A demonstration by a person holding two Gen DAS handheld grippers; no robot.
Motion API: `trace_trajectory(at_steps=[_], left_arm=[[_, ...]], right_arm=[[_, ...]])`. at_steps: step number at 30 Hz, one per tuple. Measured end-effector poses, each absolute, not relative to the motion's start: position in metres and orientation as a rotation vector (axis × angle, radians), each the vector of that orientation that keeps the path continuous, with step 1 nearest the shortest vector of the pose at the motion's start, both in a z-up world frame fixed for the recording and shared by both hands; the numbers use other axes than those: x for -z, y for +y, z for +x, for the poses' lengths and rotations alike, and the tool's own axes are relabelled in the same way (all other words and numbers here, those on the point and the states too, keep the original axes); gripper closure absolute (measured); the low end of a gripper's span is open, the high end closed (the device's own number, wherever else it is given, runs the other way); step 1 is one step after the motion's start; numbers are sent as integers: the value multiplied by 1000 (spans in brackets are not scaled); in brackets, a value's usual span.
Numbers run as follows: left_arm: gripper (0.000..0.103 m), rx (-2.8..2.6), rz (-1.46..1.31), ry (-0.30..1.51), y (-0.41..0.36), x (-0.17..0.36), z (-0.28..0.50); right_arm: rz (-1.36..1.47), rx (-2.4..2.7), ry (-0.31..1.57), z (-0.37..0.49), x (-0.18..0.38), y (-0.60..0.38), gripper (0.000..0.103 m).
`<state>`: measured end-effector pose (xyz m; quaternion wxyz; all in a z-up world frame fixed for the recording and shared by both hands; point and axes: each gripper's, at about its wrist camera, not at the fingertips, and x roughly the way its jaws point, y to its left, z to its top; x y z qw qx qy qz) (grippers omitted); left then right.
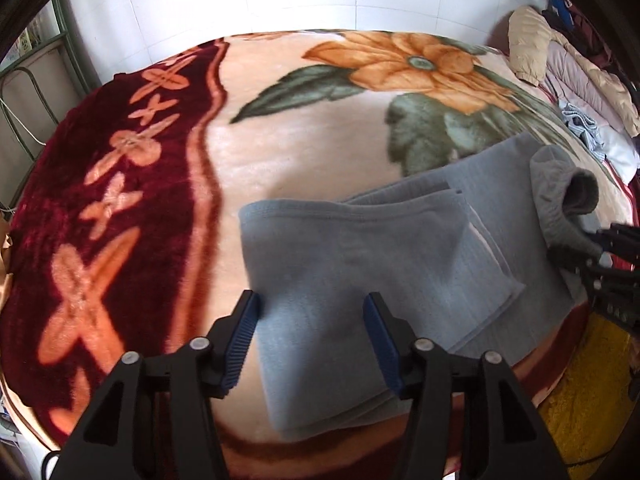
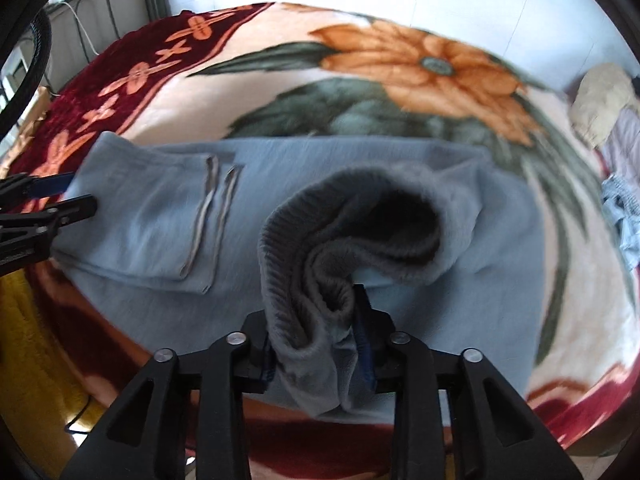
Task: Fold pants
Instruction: 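Grasp the ribbed cuff with the right gripper and fold it over the pants, then release the cuff with the right gripper onto the folded pants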
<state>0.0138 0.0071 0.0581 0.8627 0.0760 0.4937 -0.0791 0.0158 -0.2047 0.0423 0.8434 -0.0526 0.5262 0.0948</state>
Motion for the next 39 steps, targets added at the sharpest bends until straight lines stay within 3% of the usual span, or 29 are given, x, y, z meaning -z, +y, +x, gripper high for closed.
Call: trace_trajectory(at_steps=[10, 15, 18, 21, 32, 39], left_arm=[[41, 169, -70, 1086, 39, -47, 29], [41, 167, -127, 1099, 47, -45, 31], [41, 167, -110, 1093, 45, -45, 29], [41, 168, -113, 1096, 44, -44, 31], [41, 176, -111, 1094, 45, -40, 33], [41, 174, -110, 1089, 44, -39, 33]], right_arm=[[-26, -307, 1072, -16, -75, -218, 65], [-58, -217, 956, -14, -96, -230, 65], [-129, 1, 984, 6, -82, -242, 66], [-80, 8, 1018, 24, -66, -247, 80], [-6, -177, 1056, 82, -26, -207, 80], [114, -208, 1071, 60, -51, -223, 80]])
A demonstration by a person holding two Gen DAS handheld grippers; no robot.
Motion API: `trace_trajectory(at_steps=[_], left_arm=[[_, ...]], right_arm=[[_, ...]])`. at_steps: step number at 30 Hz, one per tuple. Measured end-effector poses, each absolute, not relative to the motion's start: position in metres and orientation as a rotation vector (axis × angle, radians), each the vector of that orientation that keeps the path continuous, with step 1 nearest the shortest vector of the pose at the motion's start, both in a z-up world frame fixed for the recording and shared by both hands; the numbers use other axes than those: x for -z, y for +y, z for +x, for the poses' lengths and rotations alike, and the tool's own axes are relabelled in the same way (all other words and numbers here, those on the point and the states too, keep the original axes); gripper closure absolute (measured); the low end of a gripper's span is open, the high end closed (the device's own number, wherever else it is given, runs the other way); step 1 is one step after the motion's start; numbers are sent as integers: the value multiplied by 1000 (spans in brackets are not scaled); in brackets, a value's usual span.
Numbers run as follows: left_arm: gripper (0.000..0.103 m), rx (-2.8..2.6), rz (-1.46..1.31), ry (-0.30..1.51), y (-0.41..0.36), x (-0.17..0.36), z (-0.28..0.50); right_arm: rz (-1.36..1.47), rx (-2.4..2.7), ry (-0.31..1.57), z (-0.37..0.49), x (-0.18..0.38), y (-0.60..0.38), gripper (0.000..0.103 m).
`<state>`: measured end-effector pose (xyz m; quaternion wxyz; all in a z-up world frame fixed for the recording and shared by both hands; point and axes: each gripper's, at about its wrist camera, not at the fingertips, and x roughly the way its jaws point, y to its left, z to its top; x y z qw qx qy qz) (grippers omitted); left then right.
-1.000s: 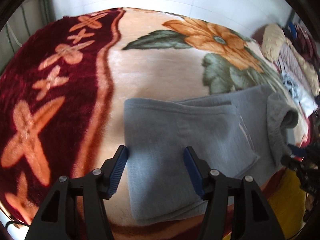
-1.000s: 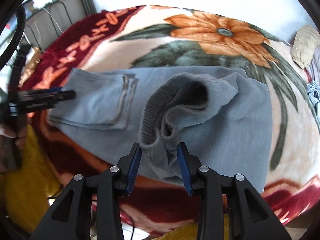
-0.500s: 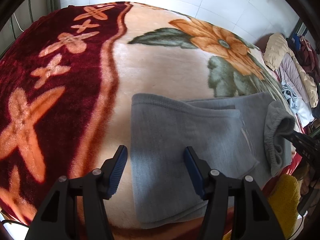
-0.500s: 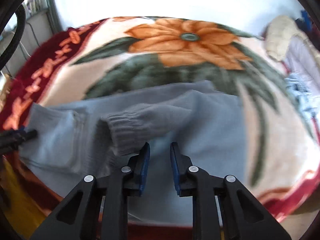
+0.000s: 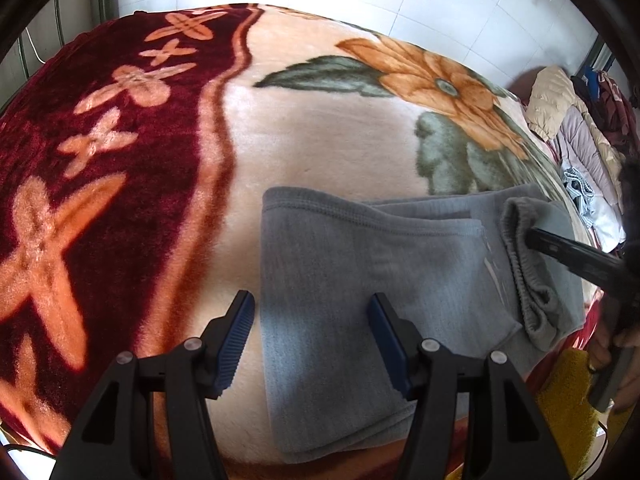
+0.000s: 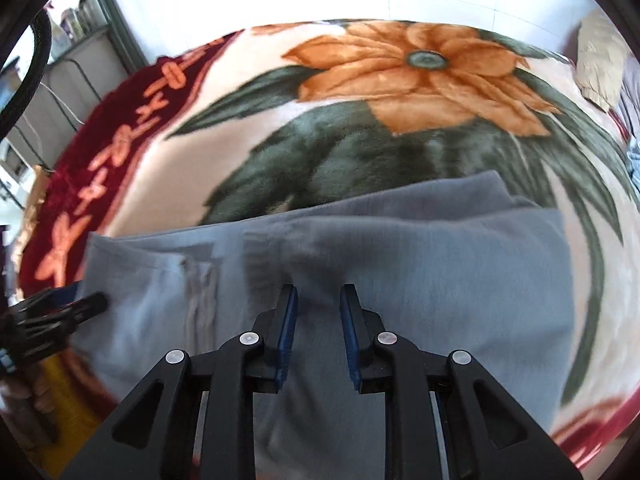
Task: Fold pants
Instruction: 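Release the cuff with the right gripper onto the folded pants, then grasp the folded pants end with the right gripper and lift it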
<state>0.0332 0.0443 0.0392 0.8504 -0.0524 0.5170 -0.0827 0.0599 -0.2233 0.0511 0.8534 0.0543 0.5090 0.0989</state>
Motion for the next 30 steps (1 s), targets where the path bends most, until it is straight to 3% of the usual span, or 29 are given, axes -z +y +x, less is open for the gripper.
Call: trace_trajectory(at_steps=[5, 10, 15, 19, 21, 30], left_arm=[[41, 171, -106, 1085, 43, -40, 32], [41, 165, -95, 1079, 42, -42, 31], [41, 163, -91, 1073, 42, -42, 30], [41, 134, -66, 1040, 41, -50, 24], [41, 116, -49, 1019, 40, -59, 19], [41, 74, -96, 1041, 62, -83, 3]], right_arm=[[48, -243, 1096, 14, -55, -217, 80], [0, -260, 1179, 0, -18, -204, 80], [134, -282, 1183, 0, -27, -225, 79], [167, -225, 1100, -10, -51, -249, 64], [175, -160, 1053, -13, -61, -268, 48], [277, 18, 1043, -3, -53, -349, 46]])
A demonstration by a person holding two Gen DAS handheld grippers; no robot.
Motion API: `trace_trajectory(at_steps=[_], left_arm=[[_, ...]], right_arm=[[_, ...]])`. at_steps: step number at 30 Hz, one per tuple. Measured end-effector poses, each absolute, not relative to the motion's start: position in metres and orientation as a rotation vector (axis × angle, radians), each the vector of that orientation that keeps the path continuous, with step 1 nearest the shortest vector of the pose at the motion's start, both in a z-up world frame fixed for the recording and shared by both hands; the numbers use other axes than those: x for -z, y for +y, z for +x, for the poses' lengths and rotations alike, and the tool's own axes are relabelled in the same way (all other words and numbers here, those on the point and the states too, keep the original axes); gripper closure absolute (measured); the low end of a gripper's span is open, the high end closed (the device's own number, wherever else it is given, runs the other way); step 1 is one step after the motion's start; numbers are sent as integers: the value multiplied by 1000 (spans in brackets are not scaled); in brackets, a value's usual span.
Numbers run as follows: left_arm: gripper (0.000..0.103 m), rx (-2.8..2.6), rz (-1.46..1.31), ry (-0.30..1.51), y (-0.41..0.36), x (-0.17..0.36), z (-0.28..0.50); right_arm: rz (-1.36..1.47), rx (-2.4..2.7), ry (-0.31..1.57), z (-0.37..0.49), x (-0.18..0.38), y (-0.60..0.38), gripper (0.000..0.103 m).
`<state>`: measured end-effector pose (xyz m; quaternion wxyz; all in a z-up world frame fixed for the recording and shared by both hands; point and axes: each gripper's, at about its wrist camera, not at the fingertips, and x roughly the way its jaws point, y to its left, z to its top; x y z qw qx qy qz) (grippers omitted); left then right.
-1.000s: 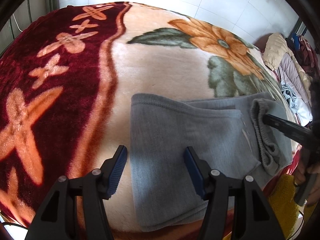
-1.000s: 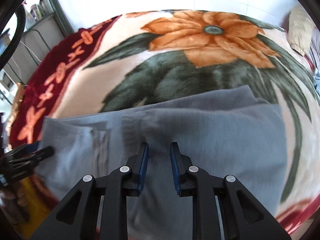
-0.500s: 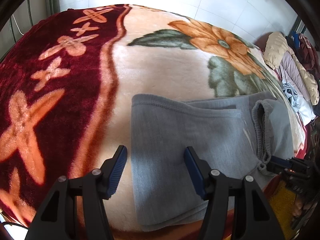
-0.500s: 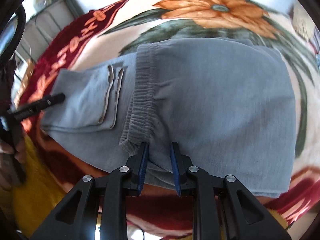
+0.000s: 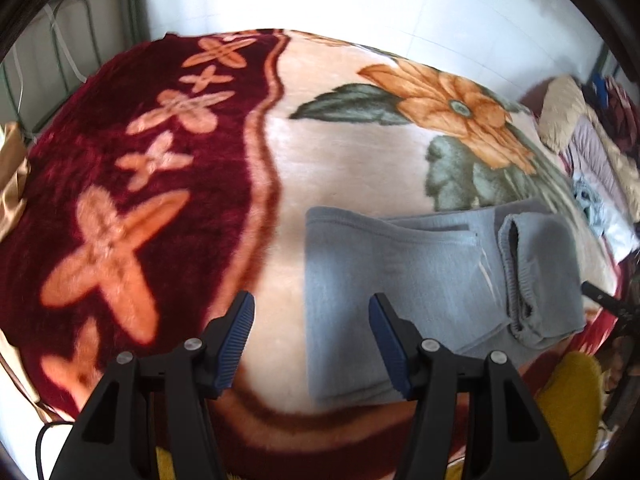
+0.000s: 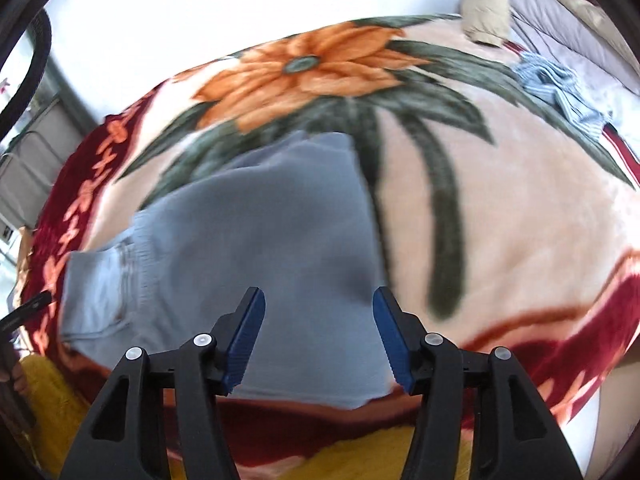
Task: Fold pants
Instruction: 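Grasp the folded pants end with the right gripper and lift it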
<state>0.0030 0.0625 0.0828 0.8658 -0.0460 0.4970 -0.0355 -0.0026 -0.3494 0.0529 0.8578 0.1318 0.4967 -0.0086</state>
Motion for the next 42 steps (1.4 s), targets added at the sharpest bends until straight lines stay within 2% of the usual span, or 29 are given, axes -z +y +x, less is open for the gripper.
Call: trace_trajectory(at_steps=[8, 14, 16, 18, 21, 27, 34, 42], left_arm=[[40, -12, -88, 1104, 69, -68, 5], [40, -27, -29, 1164, 56, -45, 8], [40, -32, -20, 1166, 55, -43, 9], [40, -29, -21, 1162, 55, -45, 9], [40, -28, -33, 1155, 56, -51, 9], [40, 2, -48, 1113, 54, -71, 8], [40, 46, -64, 1099, 50, -90, 4], [40, 42, -75, 1094, 59, -103, -4]], right_arm=[[381, -37, 1158, 15, -12, -369, 46], [448, -60, 1174, 17, -3, -376, 46], [457, -73, 1162, 15, -5, -377, 56], [474, -99, 1147, 15, -8, -376, 78], [477, -128, 1115, 11, -19, -373, 90], [510, -189, 1021, 0, -64, -361, 92], [386, -279, 943, 1, -121, -308, 92], [288, -379, 919, 3, -160, -249, 92]])
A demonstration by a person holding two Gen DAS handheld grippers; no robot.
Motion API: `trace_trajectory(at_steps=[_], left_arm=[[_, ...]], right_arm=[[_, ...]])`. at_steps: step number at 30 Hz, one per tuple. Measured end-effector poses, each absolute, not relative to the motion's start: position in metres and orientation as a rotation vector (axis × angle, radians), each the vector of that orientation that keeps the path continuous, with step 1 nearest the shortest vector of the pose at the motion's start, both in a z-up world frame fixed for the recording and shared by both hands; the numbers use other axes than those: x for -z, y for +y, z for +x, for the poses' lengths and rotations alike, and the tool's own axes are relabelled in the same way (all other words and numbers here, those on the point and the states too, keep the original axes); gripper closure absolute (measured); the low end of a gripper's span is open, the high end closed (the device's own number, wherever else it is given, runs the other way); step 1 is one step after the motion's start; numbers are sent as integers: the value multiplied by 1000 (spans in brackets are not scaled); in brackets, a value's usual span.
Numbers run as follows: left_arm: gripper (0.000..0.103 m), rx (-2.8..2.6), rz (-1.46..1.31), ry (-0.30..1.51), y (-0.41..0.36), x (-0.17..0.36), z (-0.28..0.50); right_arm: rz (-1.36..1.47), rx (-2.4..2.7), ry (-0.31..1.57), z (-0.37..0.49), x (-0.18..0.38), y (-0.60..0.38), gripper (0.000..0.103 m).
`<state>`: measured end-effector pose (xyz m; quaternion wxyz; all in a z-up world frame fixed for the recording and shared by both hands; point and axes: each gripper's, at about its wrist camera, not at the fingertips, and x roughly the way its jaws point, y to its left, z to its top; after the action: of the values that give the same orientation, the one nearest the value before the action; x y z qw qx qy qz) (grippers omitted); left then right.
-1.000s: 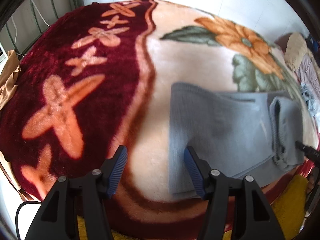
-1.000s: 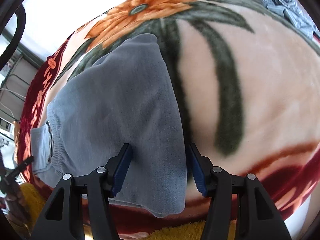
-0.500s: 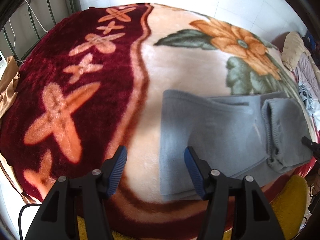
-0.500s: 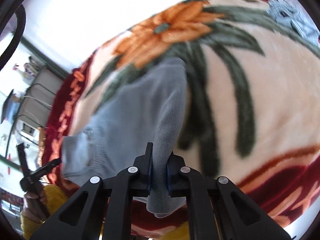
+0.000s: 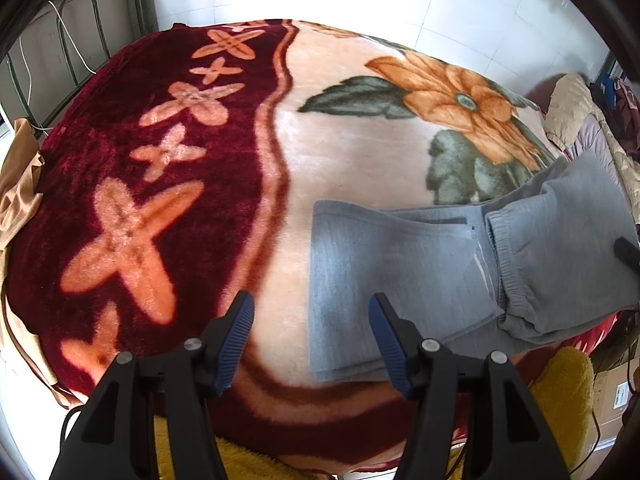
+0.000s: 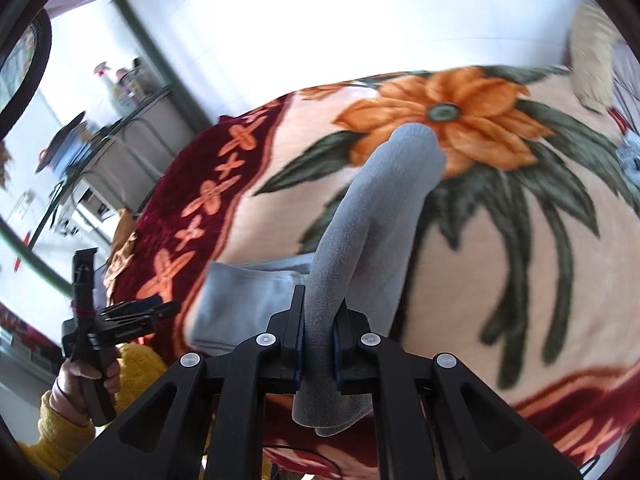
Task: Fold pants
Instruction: 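Grasp the folded pants end with the right gripper and lift it, then fold the lifted end over the pants with the right gripper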
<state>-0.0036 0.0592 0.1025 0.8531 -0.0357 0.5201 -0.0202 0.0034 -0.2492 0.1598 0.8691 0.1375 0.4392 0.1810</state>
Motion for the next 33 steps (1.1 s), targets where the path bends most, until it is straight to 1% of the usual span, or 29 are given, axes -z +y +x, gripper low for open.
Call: trace_trajectory(at_steps=[5, 9, 14, 20, 22, 23, 24, 26, 27, 29, 33], left_arm=[[40, 46, -77, 1089, 67, -112, -8], [40, 42, -87, 1075, 75, -119, -10], [40, 31, -108, 1067, 86, -120, -12], [41, 14, -114, 1060, 95, -119, -14], [41, 8, -113, 1060, 99, -118, -13], [41, 1, -108, 1060, 100, -118, -13], [41, -4, -102, 1060, 101, -117, -14], [41, -7, -89, 1061, 102, -115, -14], [41, -9, -87, 1062, 103, -114, -13], [41, -14, -90, 1062, 104, -113, -13], [41, 24, -131, 1055, 101, -115, -11]], right_arm=[[247, -445, 923, 9, -173, -209, 92], [239, -533, 943, 14, -172, -174, 92], [189, -595, 994, 23, -153, -121, 92], [99, -643, 1071, 37, -114, -53, 92], [89, -665, 1115, 41, -98, -35, 88], [104, -686, 1142, 42, -90, -30, 82], [149, -724, 1177, 45, -82, -27, 79], [287, -807, 1269, 48, -70, -29, 76], [323, -818, 1292, 49, -67, -32, 72], [328, -807, 1276, 46, -72, -40, 68], [259, -716, 1204, 40, -89, -66, 68]])
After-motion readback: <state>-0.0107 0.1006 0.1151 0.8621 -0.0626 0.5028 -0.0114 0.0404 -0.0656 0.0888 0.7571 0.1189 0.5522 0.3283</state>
